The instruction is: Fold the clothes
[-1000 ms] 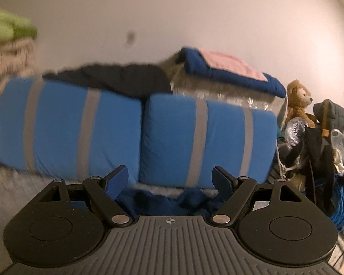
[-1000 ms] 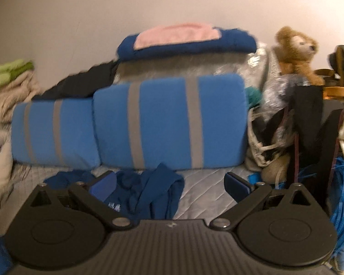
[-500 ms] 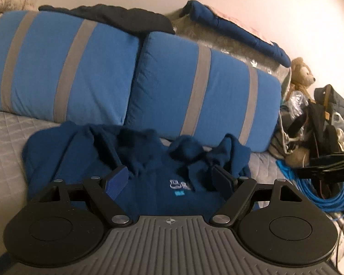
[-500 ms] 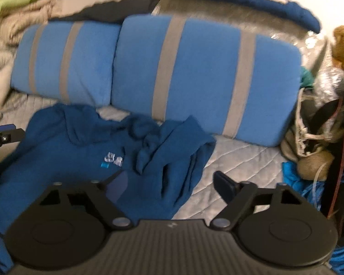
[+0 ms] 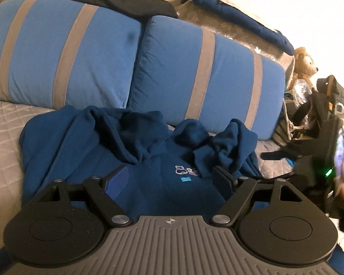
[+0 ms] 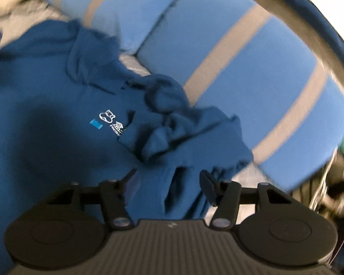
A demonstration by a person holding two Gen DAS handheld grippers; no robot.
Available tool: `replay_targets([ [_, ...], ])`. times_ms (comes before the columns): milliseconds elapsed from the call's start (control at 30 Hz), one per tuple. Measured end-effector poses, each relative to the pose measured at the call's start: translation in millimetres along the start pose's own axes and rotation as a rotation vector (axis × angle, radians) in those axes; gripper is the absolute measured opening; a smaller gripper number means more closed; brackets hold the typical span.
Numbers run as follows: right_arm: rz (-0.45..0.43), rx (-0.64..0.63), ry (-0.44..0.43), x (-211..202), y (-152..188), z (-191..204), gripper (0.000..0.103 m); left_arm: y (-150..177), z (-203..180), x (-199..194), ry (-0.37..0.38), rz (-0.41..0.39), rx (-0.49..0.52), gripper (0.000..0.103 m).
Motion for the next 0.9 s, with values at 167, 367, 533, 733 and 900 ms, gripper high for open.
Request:
replay_targets([
  [167,-0.062,-0.186,0.056,19.3,-12.0,31.9,0.068,2.8,3.3,4.8,-0.017,0.014,-0.005,0.08],
  [367,-0.05,-0.38,0.117,53.9,-5.5,57.0,0.042,4.0,3.5,6.6,-0.013,0.022,-0.001,0.08],
  [533,-0.024,-0.282,0.062,55.7,-8.8,42.8,0.009,4.9,5.1,8.3,-0.015,0.029,-0.005,0.08],
  [733,-0.035,0.104,-0.06,11.2,-42.7,-33.7,0.008,5.0,5.4,7.5,-0.016,0.025,-0.011,0.08],
  [900,-0.081,0.273,-0.197,-30.6,-48.9,-96.1,0.008,5.1,6.4,7.7,-0.019,0.027,-0.013,0.08],
])
Point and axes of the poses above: each gripper's, at about its wrist camera, not at the fingertips, and x roughly the way its jaws point, z to its left, y to its underside, the point moved 9 cm from there along x, roughly the way its jaws point, and after that the axes turned 8 degrees about y, right-handed, at the moved point
